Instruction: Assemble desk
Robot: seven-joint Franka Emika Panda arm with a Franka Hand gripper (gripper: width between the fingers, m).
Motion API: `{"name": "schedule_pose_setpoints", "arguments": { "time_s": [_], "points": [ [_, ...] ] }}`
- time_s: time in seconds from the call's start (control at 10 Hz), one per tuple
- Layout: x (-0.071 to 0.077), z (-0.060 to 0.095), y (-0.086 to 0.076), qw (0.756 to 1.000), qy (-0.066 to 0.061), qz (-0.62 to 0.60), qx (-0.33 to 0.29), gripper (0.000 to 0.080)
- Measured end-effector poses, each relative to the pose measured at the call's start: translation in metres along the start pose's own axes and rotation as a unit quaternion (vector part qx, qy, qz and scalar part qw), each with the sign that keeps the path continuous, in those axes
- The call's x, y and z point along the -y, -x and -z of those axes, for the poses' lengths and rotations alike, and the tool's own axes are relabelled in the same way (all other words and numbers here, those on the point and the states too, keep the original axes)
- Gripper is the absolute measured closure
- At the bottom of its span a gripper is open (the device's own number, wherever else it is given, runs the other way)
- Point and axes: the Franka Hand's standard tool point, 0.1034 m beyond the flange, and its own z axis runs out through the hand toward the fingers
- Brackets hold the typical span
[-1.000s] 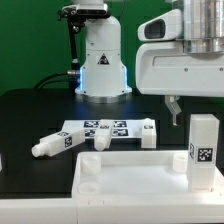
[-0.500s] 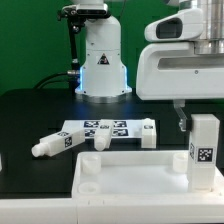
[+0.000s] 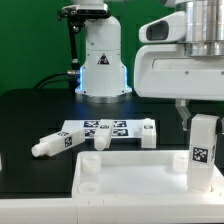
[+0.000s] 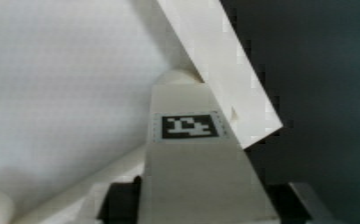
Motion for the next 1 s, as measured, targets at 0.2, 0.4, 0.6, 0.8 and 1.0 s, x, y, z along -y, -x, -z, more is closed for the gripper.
{"name": "schedule_pose_setpoints", "arguments": {
  "time_s": [0.2,0.4,0.6,0.8,1.0],
  "points": [
    [-0.0010,-0.0004,0.0016,0.987,-0.018,-0.158,0.022,0.0510],
    [0.0001,-0.0006,0.0027,0.977,-0.017,-0.211,0.023,0.0509],
    [0.0009,-0.0005,0.0034,0.962,-0.016,-0.272,0.026,0.0509],
    [0.0033,-0.0007,0.0052,0.893,-0.021,-0.448,0.038,0.0509],
    [0.0038,-0.0020,0.0048,0.887,-0.037,-0.458,0.034,0.0509]
  ]
}}
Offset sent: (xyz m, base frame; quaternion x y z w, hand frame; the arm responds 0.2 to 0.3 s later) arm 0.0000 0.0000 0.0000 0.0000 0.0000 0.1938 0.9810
